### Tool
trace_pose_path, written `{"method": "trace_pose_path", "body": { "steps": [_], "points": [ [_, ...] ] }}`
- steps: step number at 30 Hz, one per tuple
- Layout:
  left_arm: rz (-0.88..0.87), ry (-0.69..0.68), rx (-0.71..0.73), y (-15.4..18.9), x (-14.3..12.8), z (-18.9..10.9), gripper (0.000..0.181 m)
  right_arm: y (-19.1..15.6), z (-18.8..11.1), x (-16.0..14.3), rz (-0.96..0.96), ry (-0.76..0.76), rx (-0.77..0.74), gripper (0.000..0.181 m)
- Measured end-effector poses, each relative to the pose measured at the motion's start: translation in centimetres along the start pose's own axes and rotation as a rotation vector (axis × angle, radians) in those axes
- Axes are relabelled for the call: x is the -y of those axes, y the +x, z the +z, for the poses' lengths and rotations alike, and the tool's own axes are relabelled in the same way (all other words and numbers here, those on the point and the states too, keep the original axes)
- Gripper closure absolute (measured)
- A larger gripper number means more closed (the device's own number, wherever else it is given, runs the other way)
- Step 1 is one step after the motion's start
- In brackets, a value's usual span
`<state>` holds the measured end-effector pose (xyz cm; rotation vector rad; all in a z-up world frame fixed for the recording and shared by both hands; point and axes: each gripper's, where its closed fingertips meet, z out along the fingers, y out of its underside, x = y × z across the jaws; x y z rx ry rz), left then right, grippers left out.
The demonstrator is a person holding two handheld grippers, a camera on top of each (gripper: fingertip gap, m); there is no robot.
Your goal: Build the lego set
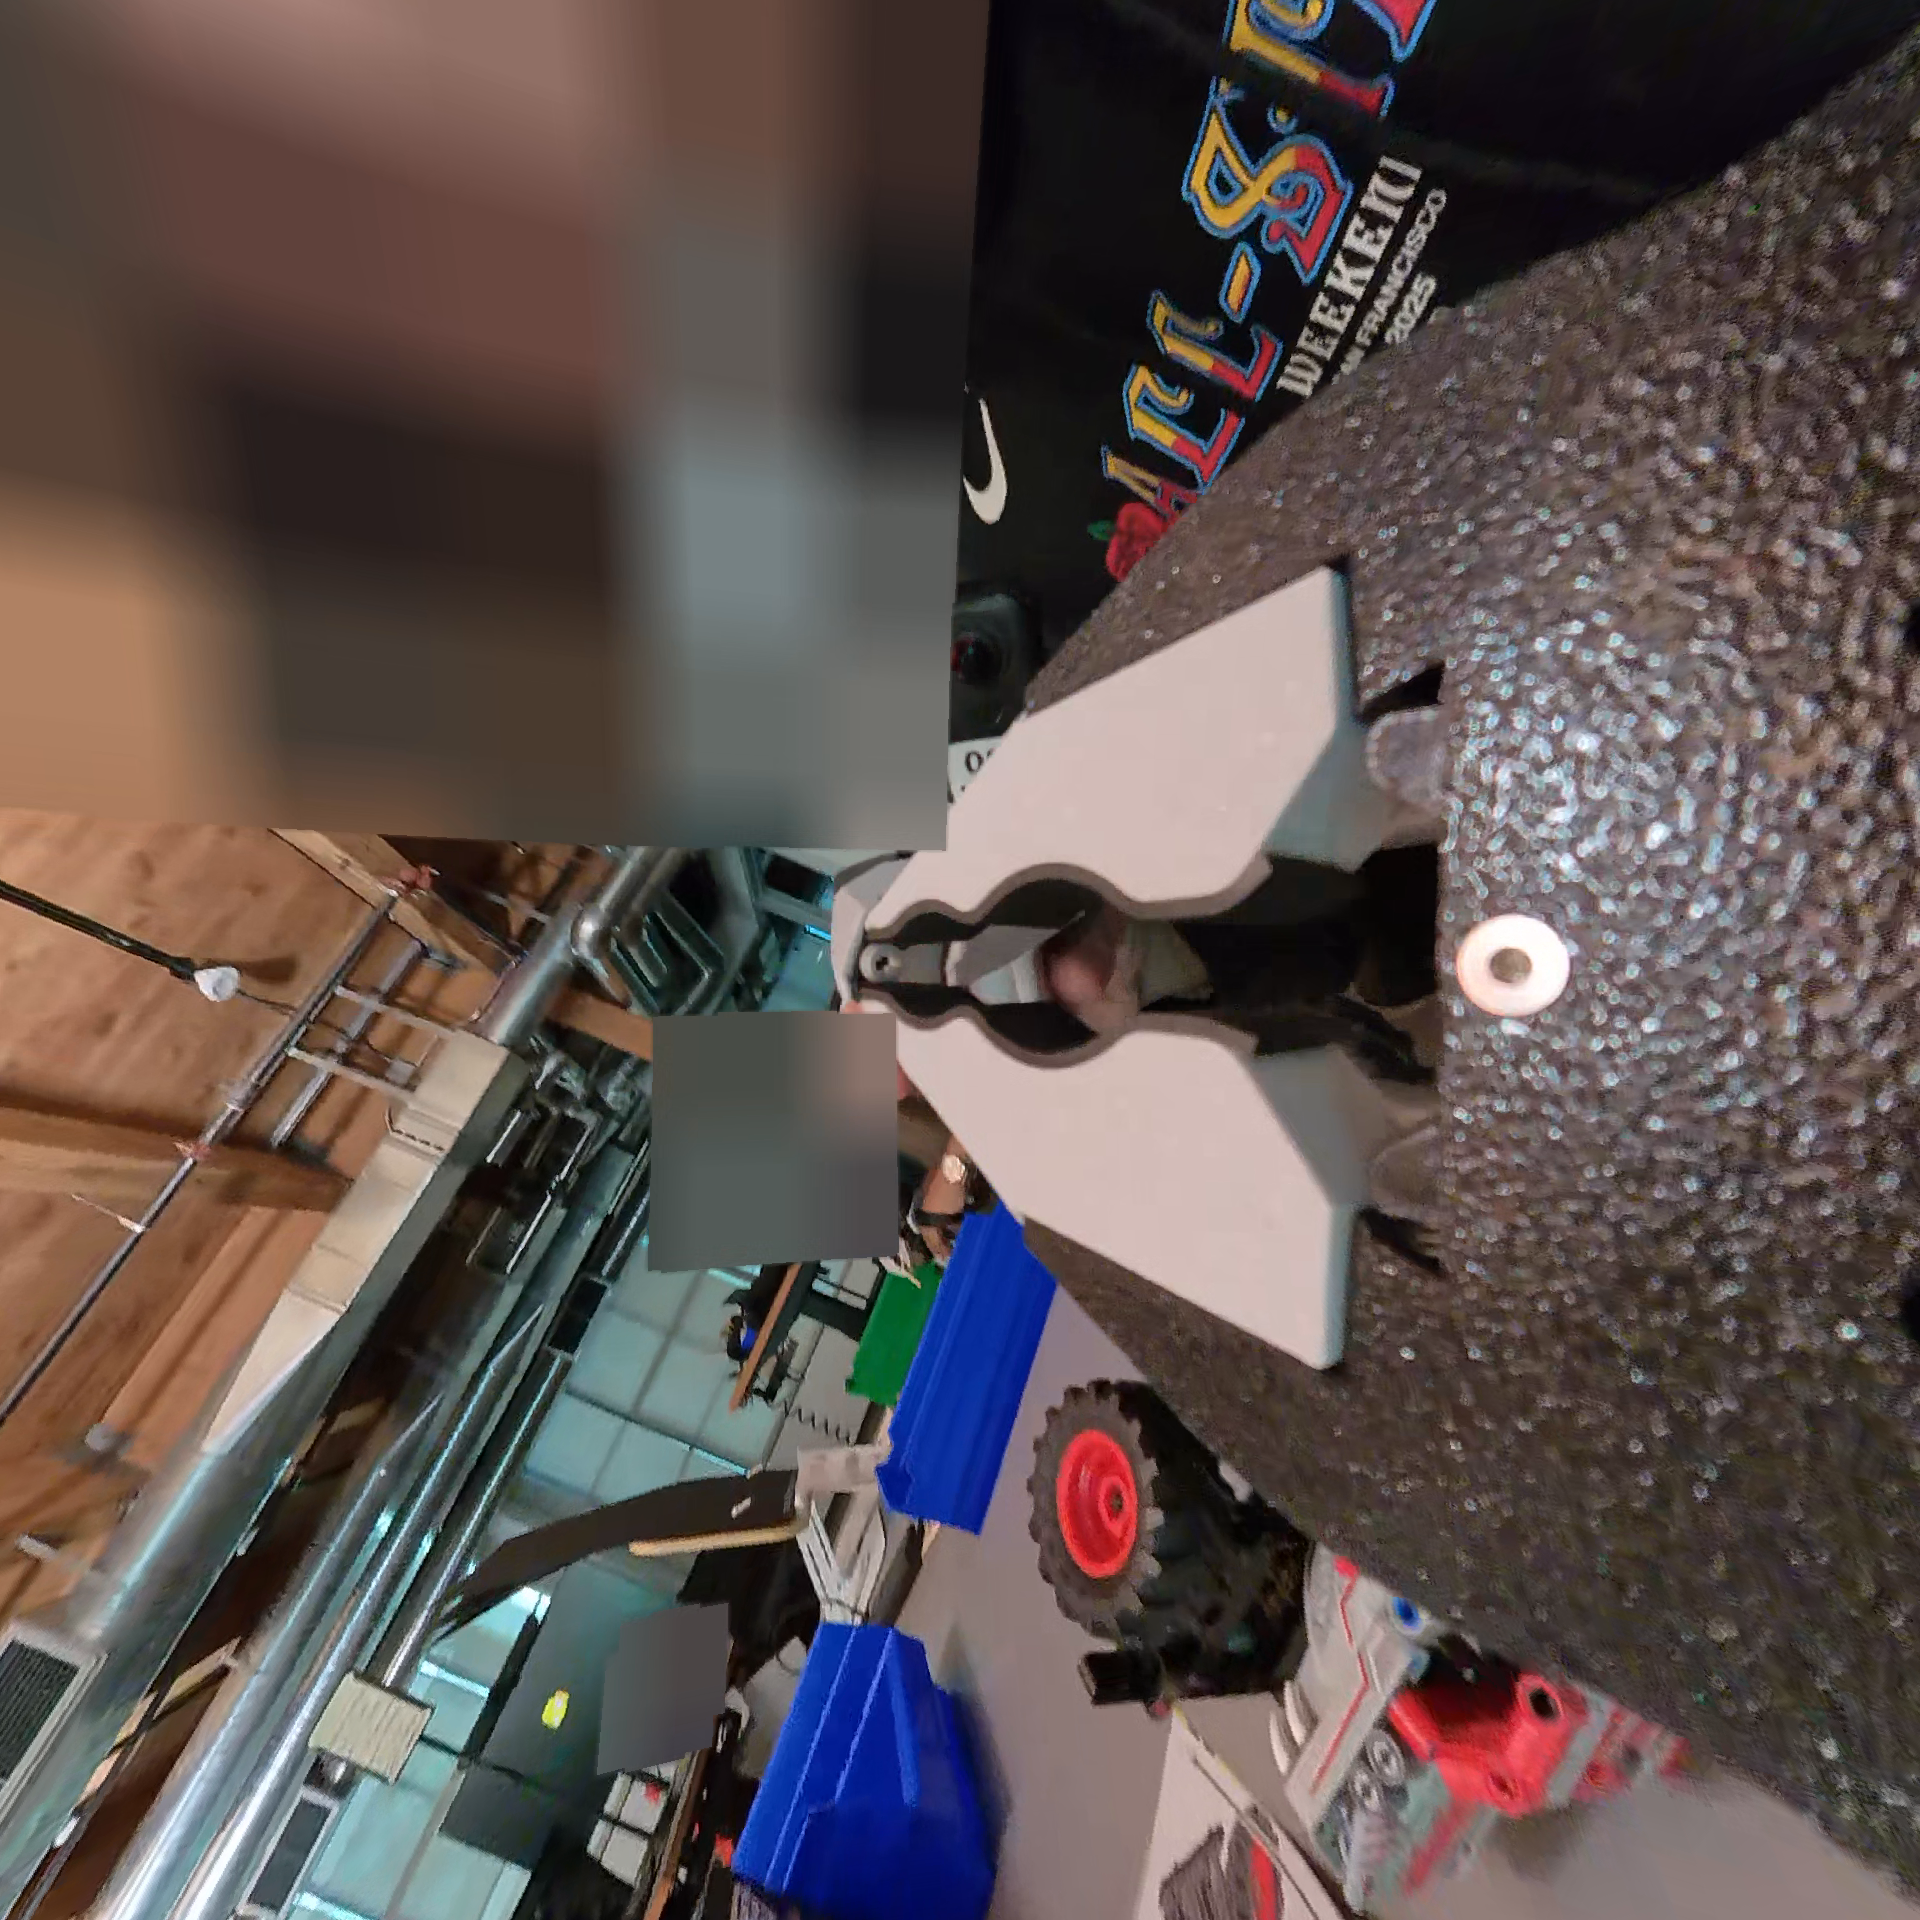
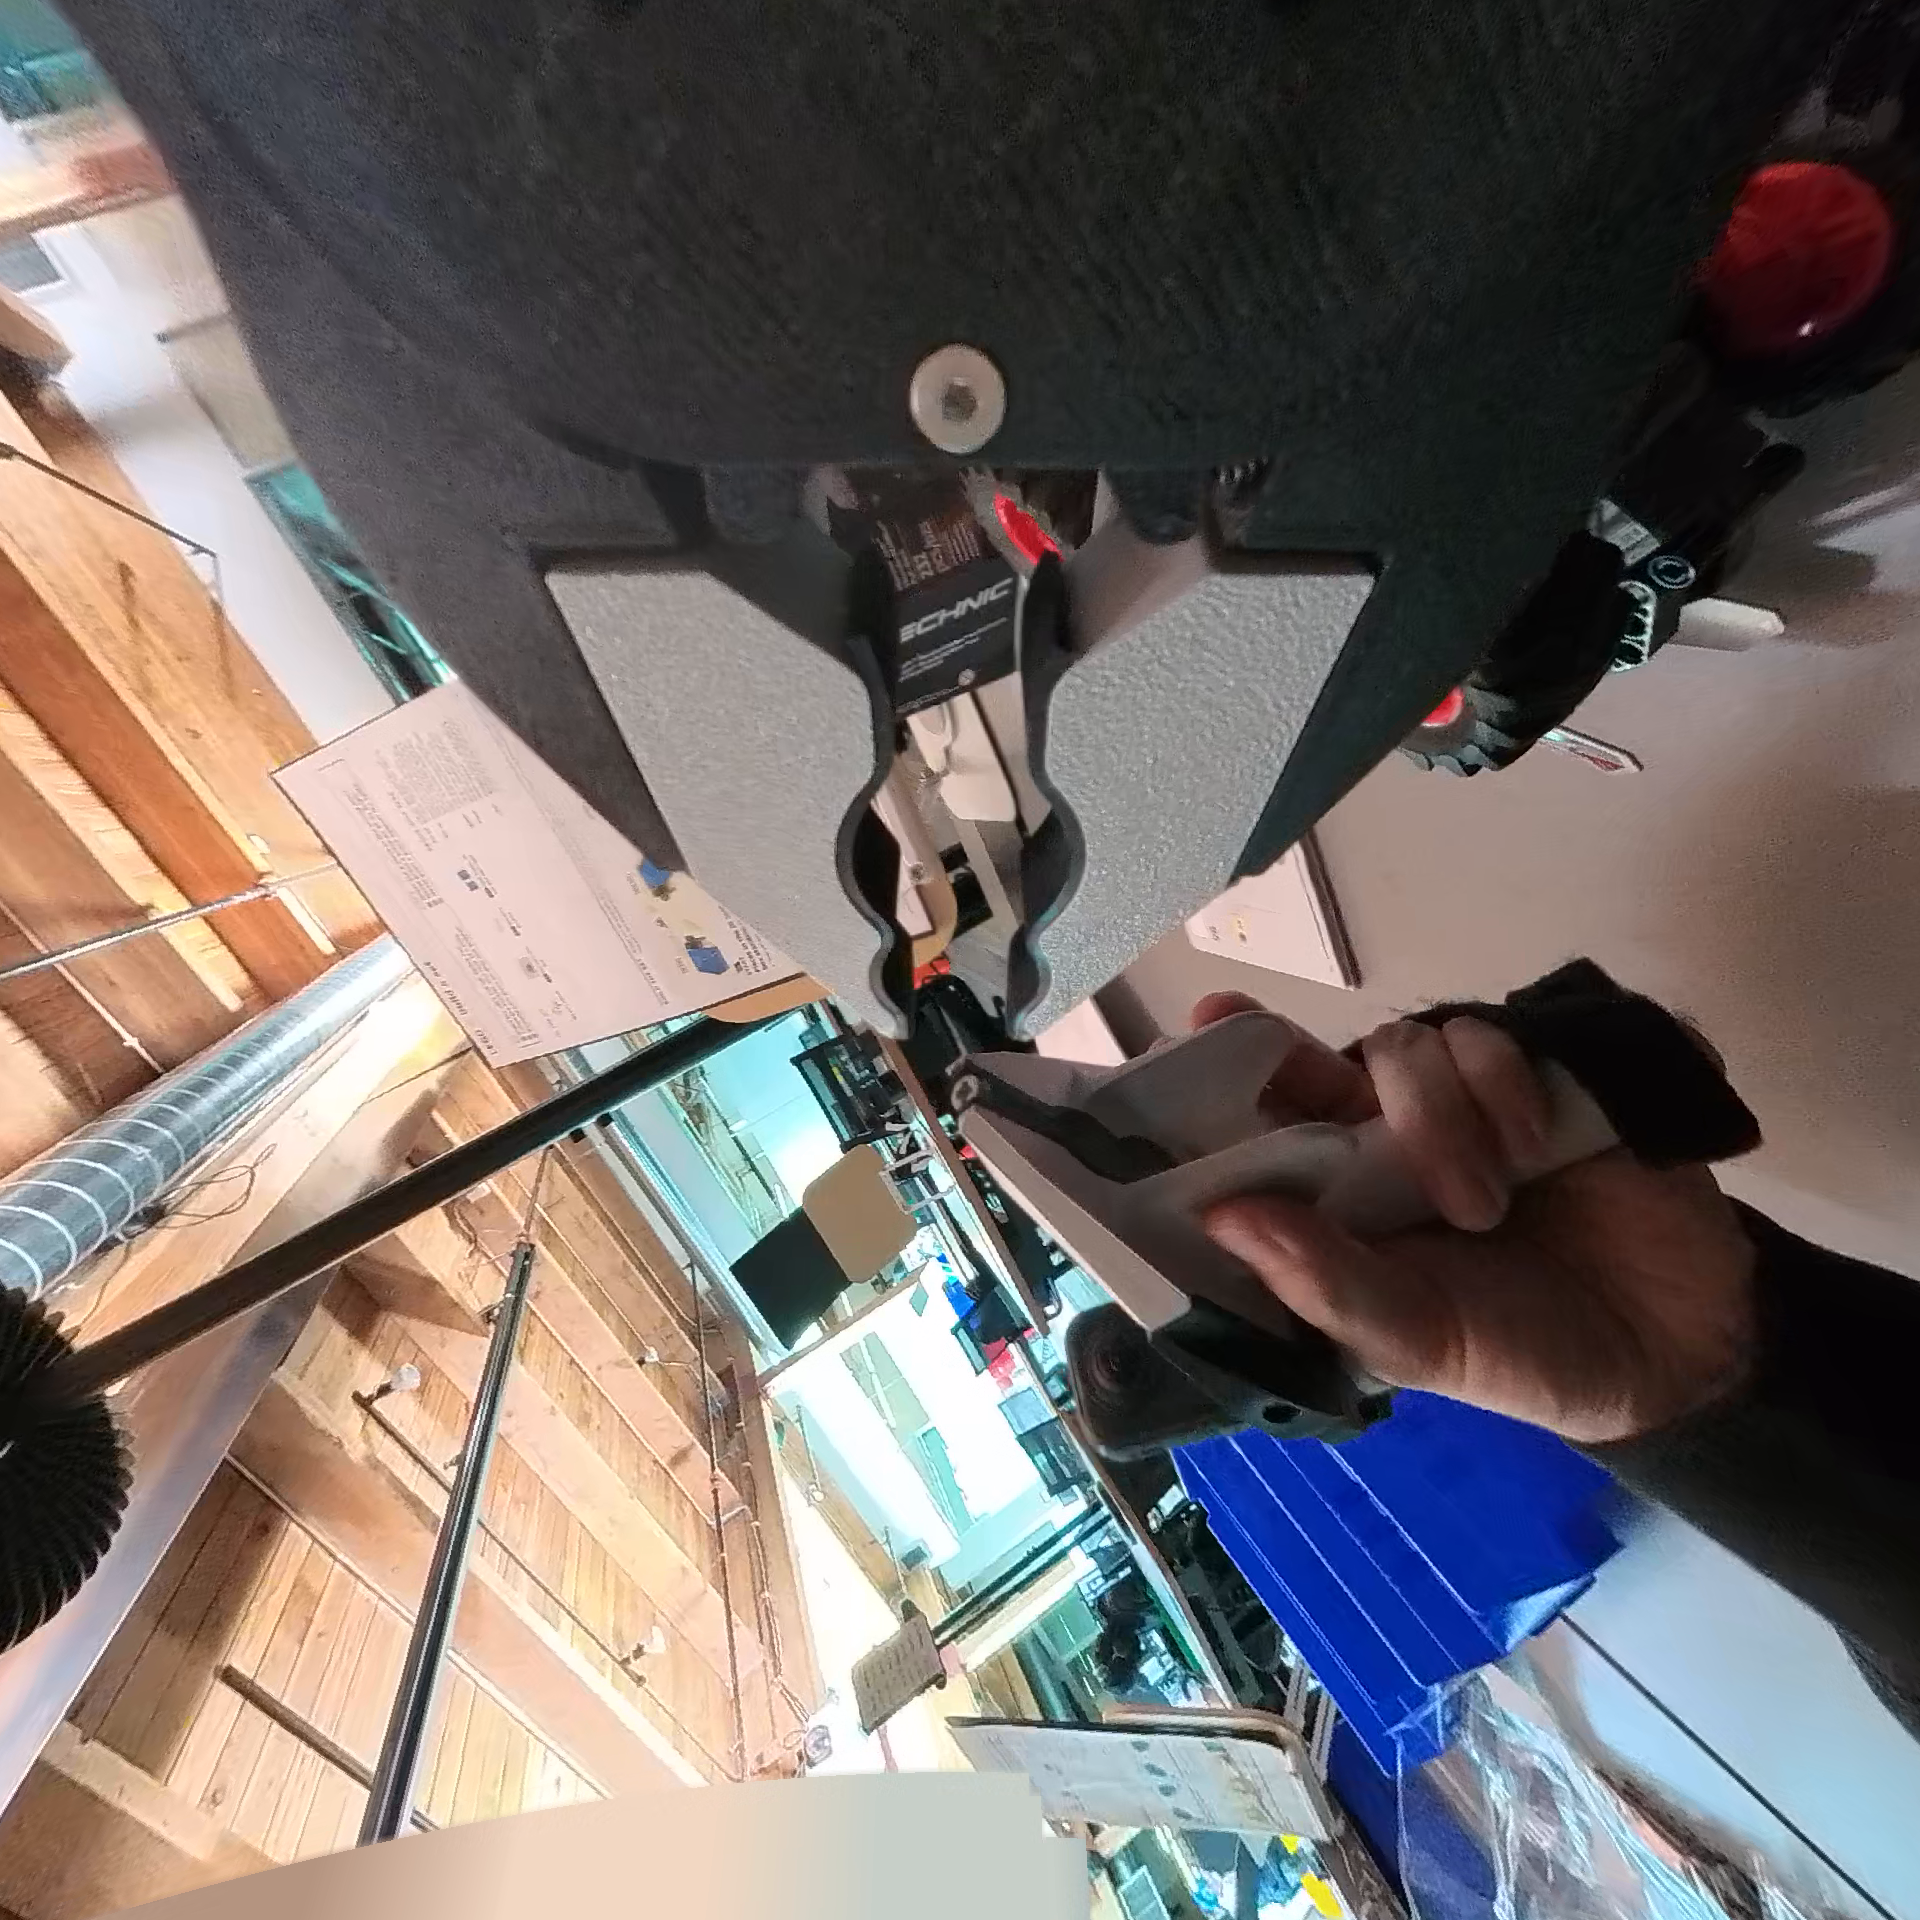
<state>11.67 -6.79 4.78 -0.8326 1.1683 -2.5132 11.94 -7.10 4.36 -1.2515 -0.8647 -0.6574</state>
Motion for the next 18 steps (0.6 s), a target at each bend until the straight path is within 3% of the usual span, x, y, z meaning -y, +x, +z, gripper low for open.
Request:
{"method": "trace_pose_path", "body": {
  "steps": [6,11,18],
  "points": [
    [-0.039,-0.018,-0.008,-0.4,-0.6,-0.1,0.177,-0.2,0.0,0.4,0.038,0.019,0.020,0.164],
    [0.058,-0.177,0.059,-0.7,-2.7,0.5,0.177,-1.4,-0.1,-0.3,-0.014,-0.003,0.082,0.164],
    [0.185,-0.327,0.181,-1.5,-3.4,0.1,0.177,-2.3,-0.1,-1.1,-0.077,-0.023,0.124,0.174]
  ]
}}
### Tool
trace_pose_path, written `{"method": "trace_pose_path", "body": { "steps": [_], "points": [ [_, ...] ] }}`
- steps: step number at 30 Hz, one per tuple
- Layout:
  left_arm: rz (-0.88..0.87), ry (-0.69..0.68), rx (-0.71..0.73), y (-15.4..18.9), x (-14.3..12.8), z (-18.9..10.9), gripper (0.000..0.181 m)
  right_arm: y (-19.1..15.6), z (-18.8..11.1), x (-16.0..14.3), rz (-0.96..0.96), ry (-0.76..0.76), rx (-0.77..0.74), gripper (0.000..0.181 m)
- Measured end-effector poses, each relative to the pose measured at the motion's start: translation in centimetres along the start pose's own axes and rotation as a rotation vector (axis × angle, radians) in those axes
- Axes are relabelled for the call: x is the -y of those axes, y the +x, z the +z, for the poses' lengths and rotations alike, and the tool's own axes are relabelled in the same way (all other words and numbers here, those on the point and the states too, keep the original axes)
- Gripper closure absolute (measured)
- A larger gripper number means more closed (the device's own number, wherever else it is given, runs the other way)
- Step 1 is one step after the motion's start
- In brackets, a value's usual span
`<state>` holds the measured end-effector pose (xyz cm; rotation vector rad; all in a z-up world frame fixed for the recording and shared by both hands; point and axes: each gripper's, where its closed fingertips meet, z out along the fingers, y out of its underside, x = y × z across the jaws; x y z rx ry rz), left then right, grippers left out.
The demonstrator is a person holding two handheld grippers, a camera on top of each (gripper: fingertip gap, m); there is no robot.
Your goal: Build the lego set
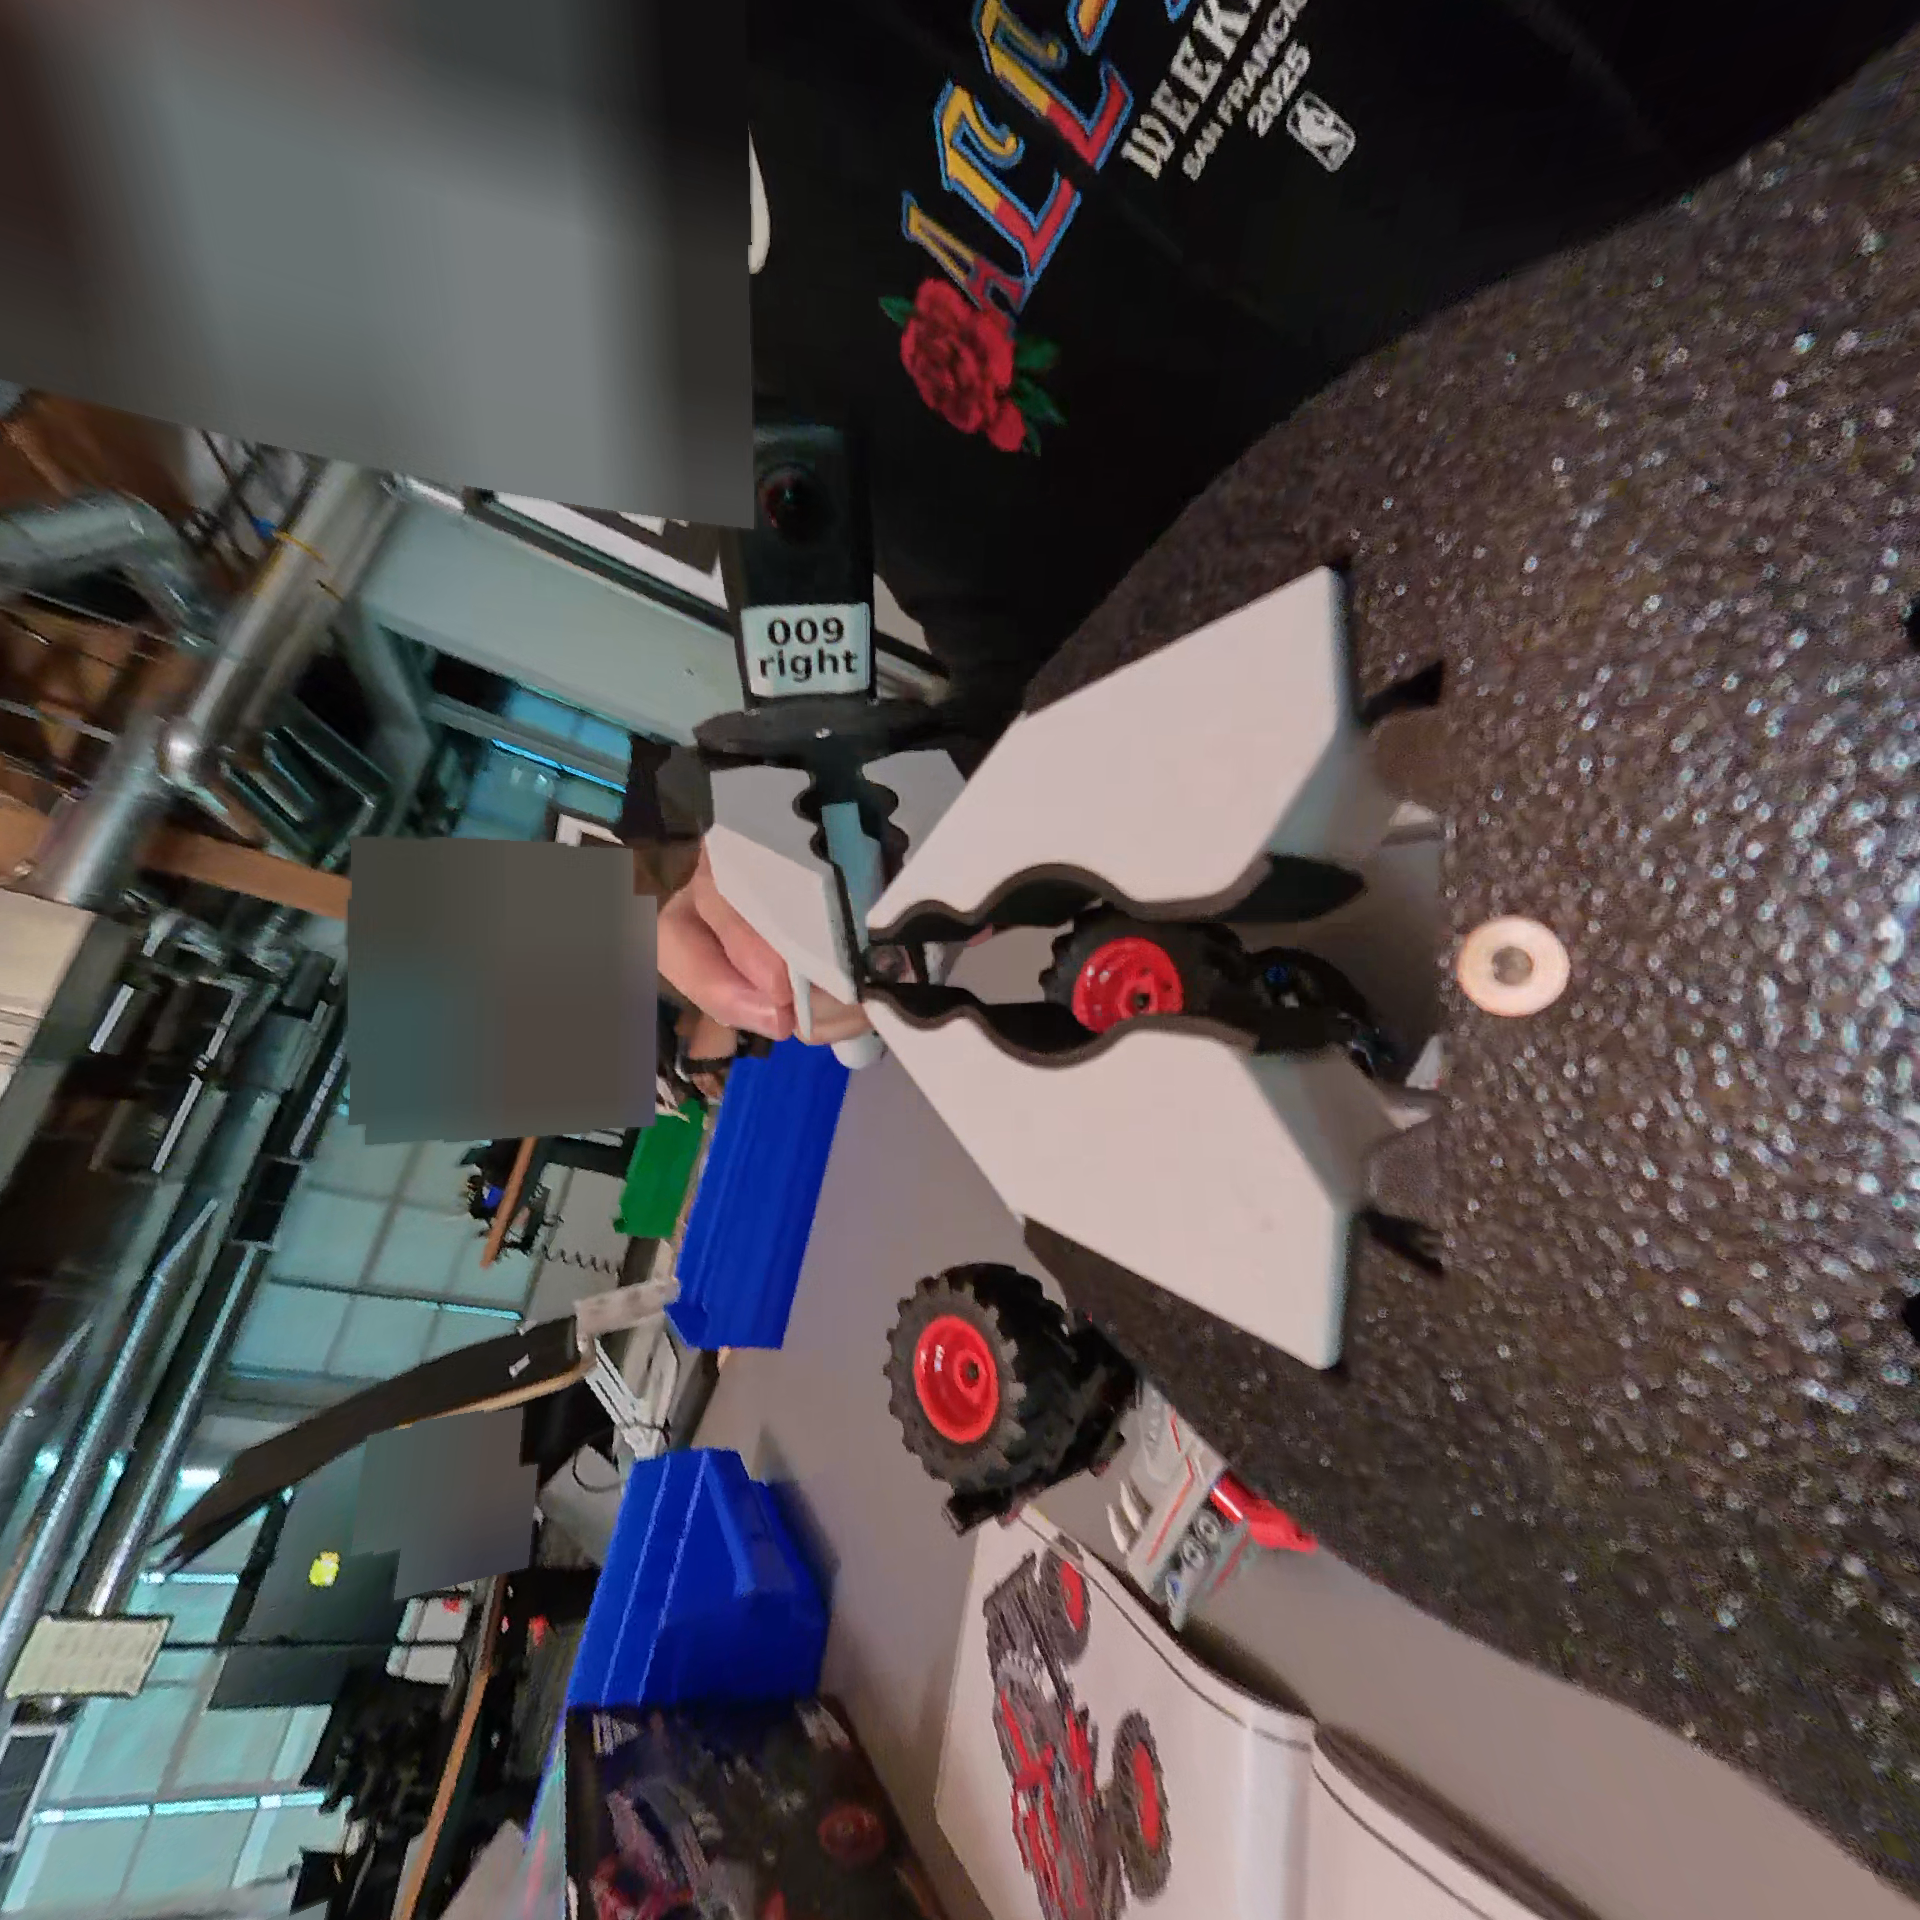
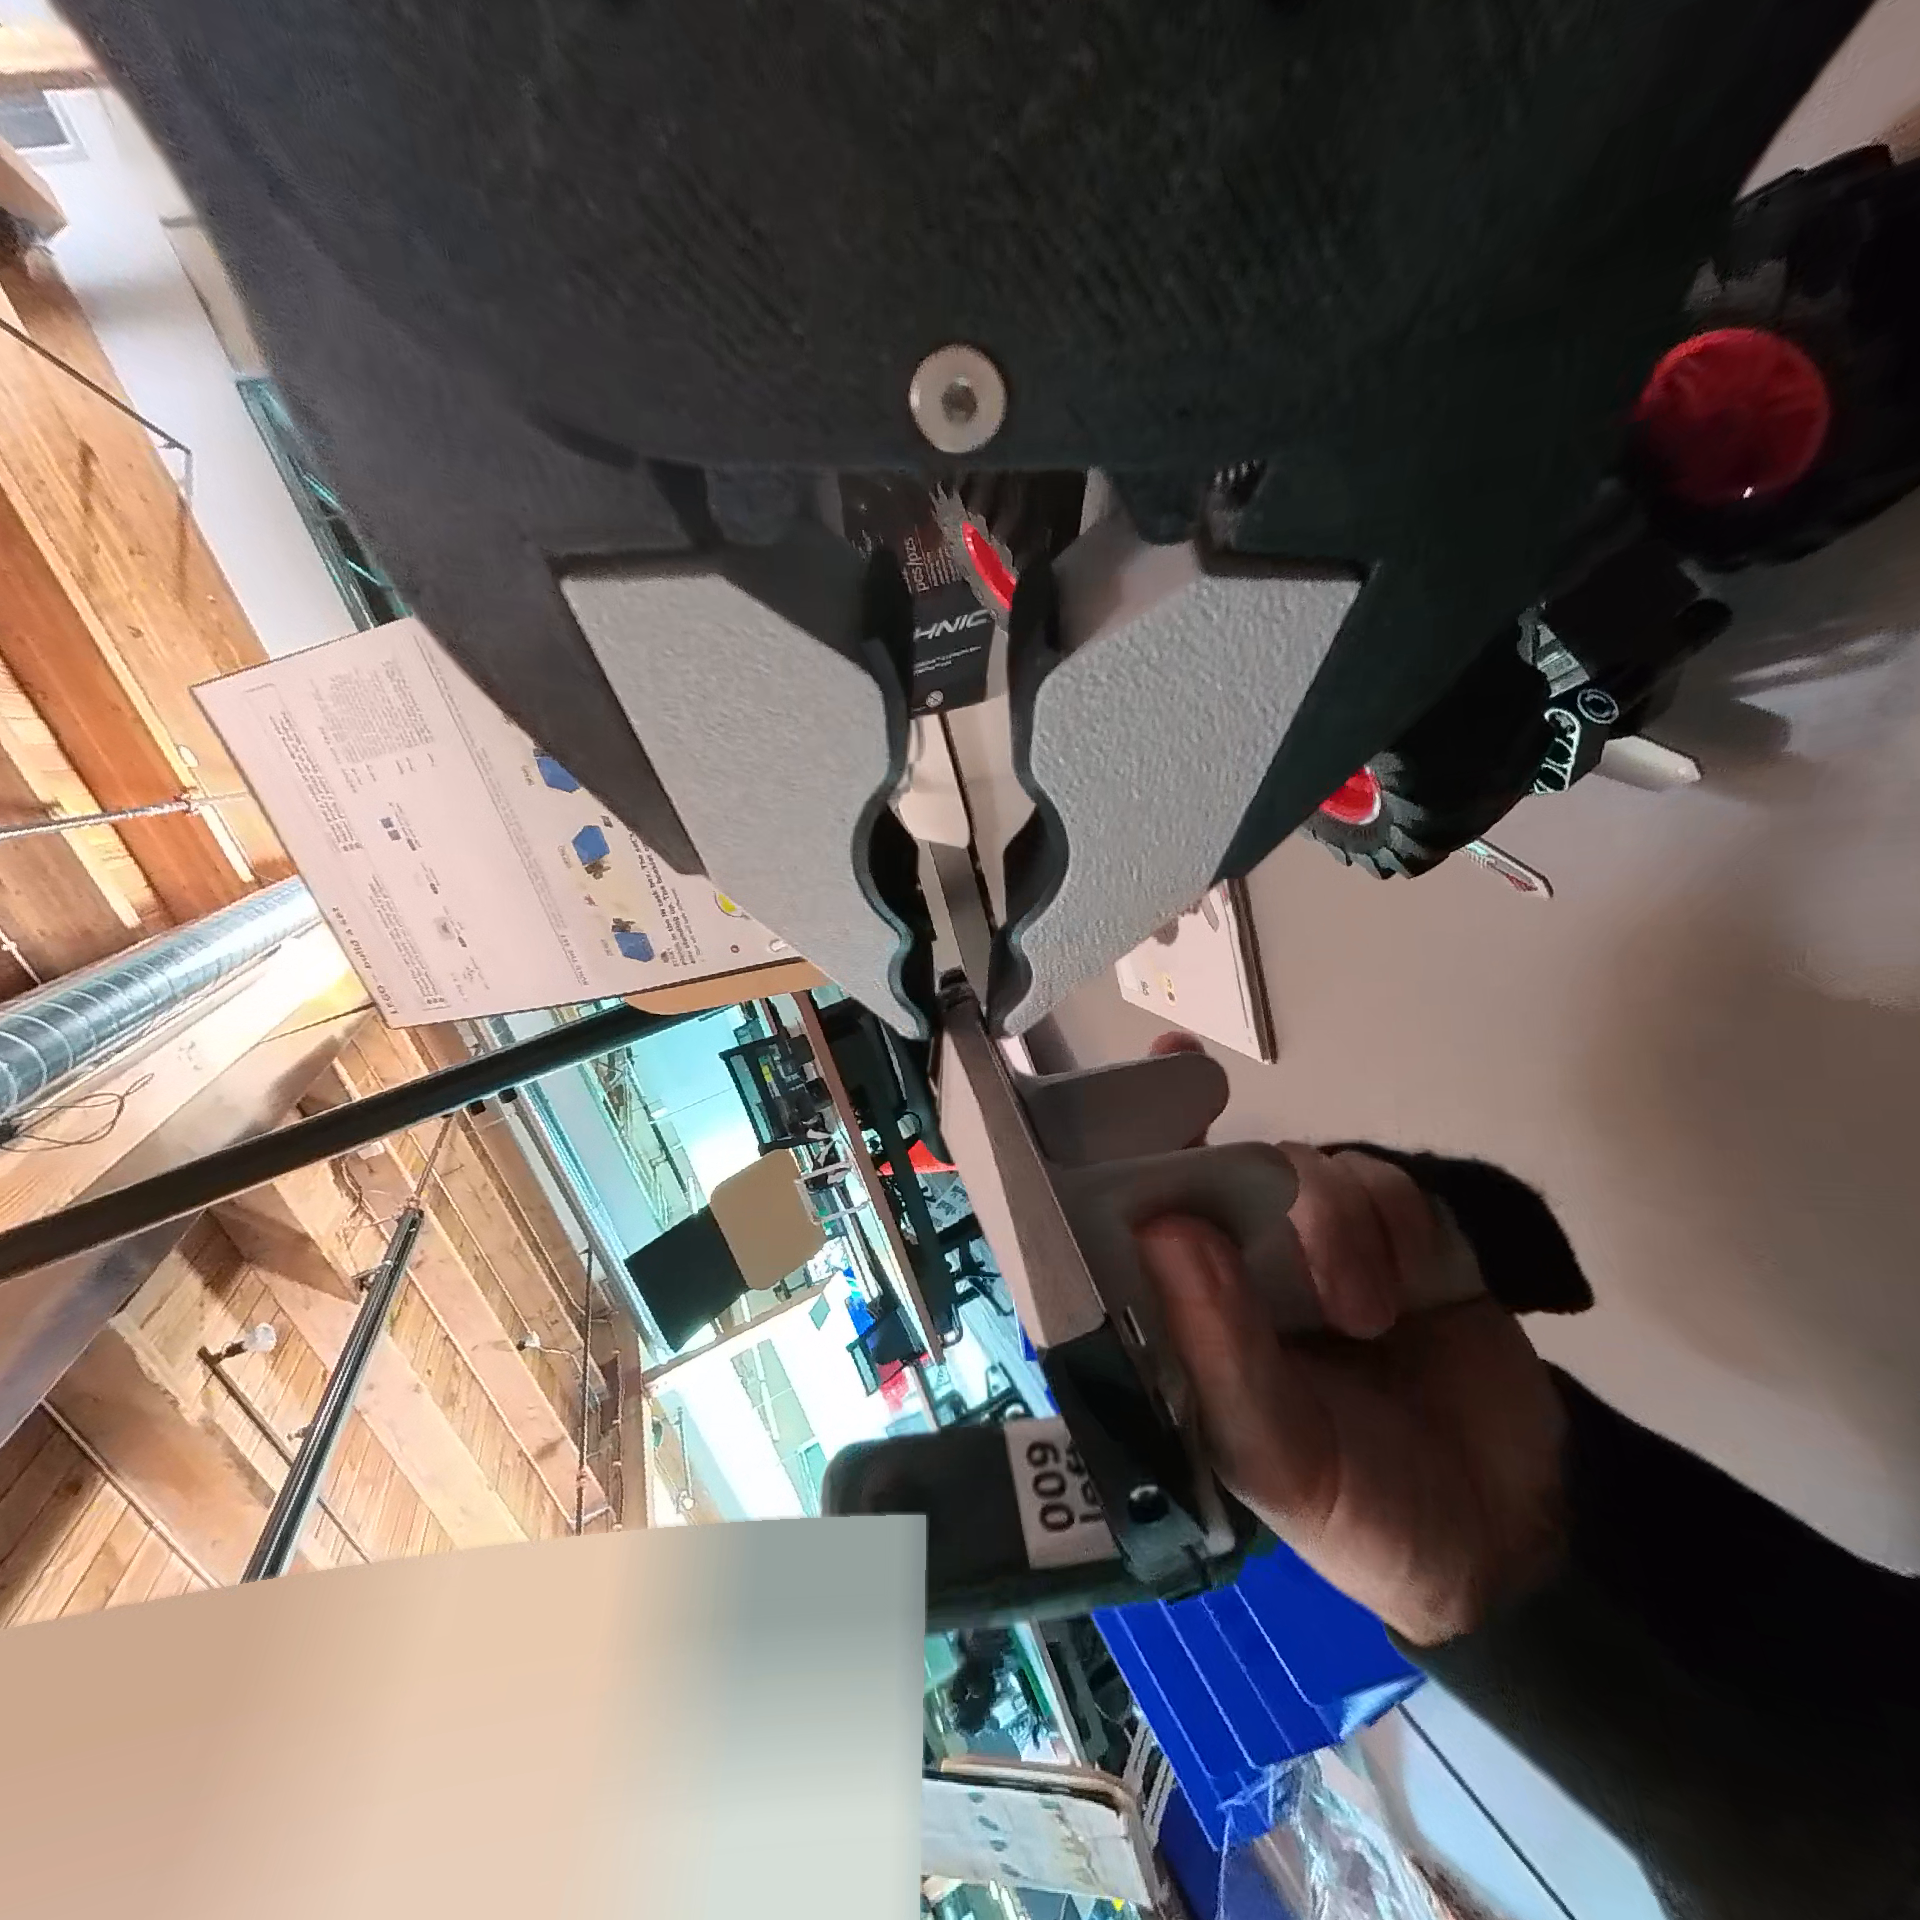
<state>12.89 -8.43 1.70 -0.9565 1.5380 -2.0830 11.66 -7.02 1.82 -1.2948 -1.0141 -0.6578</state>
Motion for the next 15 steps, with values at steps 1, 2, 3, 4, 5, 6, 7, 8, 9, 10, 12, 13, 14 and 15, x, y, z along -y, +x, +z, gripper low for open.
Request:
{"method": "trace_pose_path", "body": {
  "steps": [1,2,3,4,5,6,7,8,9,10,12,13,14,15],
  "points": [
    [0.015,-0.010,0.017,-0.10,-0.02,-0.02,0.177,0.01,0.03,-0.03,0.000,-0.001,-0.005,0.174],
    [0.028,-0.016,0.030,-0.16,-0.01,-0.04,0.177,0.02,0.07,-0.05,0.004,-0.001,-0.008,0.174],
    [0.037,-0.022,0.041,-0.22,0.00,-0.07,0.177,0.03,0.09,-0.09,0.007,-0.004,-0.008,0.174],
    [0.042,-0.027,0.049,-0.25,0.01,-0.08,0.177,0.05,0.11,-0.11,0.008,-0.005,-0.010,0.174],
    [0.044,-0.029,0.054,-0.26,0.06,-0.11,0.177,0.11,0.10,-0.09,0.008,-0.002,-0.016,0.174],
    [0.045,-0.031,0.058,-0.28,0.10,-0.13,0.177,0.13,0.11,-0.11,0.005,-0.002,-0.019,0.174],
    [0.047,-0.033,0.063,-0.33,0.12,-0.18,0.177,0.15,0.11,-0.19,-0.003,-0.006,-0.024,0.174],
    [0.049,-0.034,0.068,-0.38,0.15,-0.25,0.177,0.18,0.11,-0.30,-0.012,-0.010,-0.028,0.175],
    [0.050,-0.037,0.069,-0.39,0.16,-0.32,0.177,0.15,0.11,-0.37,-0.016,-0.013,-0.028,0.175],
    [0.050,-0.041,0.069,-0.41,0.14,-0.37,0.177,0.12,0.13,-0.40,-0.016,-0.013,-0.027,0.175],
    [0.050,-0.048,0.072,-0.47,0.07,-0.43,0.177,0.05,0.18,-0.48,-0.023,-0.013,-0.028,0.175],
    [0.052,-0.051,0.075,-0.53,0.03,-0.44,0.177,-0.01,0.21,-0.54,-0.027,-0.016,-0.027,0.175],
    [0.053,-0.055,0.078,-0.61,-0.05,-0.46,0.177,-0.09,0.23,-0.66,-0.035,-0.021,-0.023,0.175],
    [0.053,-0.058,0.081,-0.69,-0.10,-0.49,0.177,-0.11,0.25,-0.77,-0.040,-0.025,-0.024,0.175]
  ]
}}
